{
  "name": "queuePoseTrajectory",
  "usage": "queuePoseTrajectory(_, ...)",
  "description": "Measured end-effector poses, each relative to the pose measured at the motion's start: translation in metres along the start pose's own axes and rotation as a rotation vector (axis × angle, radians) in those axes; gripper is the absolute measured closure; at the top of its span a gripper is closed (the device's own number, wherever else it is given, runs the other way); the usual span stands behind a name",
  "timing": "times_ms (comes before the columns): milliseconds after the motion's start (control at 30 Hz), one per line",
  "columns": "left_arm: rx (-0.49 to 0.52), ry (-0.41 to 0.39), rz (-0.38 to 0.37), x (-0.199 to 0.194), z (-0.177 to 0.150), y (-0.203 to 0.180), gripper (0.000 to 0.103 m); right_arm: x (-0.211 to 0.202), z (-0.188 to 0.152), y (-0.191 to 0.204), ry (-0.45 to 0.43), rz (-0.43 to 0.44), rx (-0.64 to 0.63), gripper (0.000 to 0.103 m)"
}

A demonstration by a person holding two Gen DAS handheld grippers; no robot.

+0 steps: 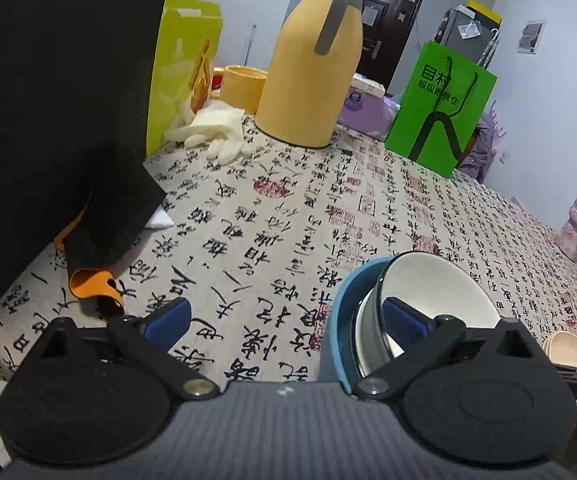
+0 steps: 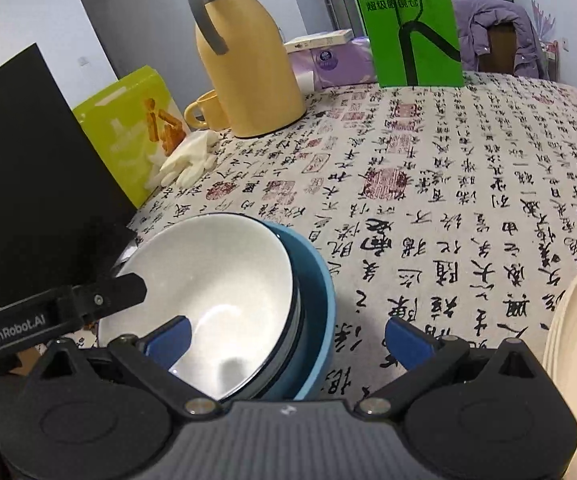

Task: Organize plates and bowls
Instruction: 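Move both open grippers onto opposite sides of the blue bowl rim, then close both grippers on the blue bowl rim holding the nested bowls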

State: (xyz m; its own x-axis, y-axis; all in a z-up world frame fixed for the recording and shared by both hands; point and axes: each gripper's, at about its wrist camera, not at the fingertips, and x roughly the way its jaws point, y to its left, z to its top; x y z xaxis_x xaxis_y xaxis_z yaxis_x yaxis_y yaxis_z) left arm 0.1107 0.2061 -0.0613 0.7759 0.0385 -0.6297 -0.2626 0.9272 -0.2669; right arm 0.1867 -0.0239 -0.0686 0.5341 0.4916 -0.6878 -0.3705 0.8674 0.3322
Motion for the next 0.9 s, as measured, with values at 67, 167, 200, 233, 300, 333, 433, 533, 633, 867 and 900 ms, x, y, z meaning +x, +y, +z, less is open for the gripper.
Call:
queuePoseTrajectory(67,-0.01,0.013,-0.003,0.003,-0.001,0.002,0.0,0.003,0.0,-0.001,0.014,0.002,0.011,0.0)
queuePoseTrajectory(167,-0.015,0.027,-0.013,0.006,-0.002,0.002,0.0,0.005,-0.001,-0.003,0.023,-0.001,0.019,0.0)
queuePoseTrajectory(200,-0.013,0.031,-0.016,0.007,-0.002,0.002,0.0,0.005,-0.001,-0.004,0.026,-0.001,0.024,0.0)
queuePoseTrajectory(233,-0.011,0.036,-0.016,0.009,-0.002,0.001,0.0,0.005,-0.002,-0.006,0.029,-0.001,0.029,0.0)
queuePoseTrajectory(300,-0.011,0.052,-0.011,0.014,-0.002,0.0,0.0,0.006,-0.002,-0.01,0.036,0.008,0.043,0.003)
queuePoseTrajectory(333,-0.011,0.059,-0.009,0.017,-0.002,-0.001,0.001,0.006,-0.003,-0.011,0.038,0.018,0.048,0.007)
queuePoseTrajectory(433,-0.004,0.07,-0.007,0.022,-0.004,-0.003,0.003,0.008,-0.004,-0.013,0.042,0.034,0.056,0.013)
queuePoseTrajectory(533,0.002,0.075,-0.015,0.024,-0.005,-0.006,0.007,0.009,-0.005,-0.016,0.041,0.044,0.075,0.029)
queuePoseTrajectory(633,0.007,0.081,-0.021,0.026,-0.005,-0.01,0.012,0.01,-0.004,-0.022,0.036,0.065,0.111,0.037)
queuePoseTrajectory(867,0.014,0.107,-0.072,0.032,-0.006,-0.017,0.028,0.012,-0.005,-0.023,0.032,0.118,0.111,0.047)
queuePoseTrajectory(900,0.016,0.11,-0.078,0.033,-0.006,-0.018,0.029,0.012,-0.005,-0.023,0.034,0.127,0.116,0.048)
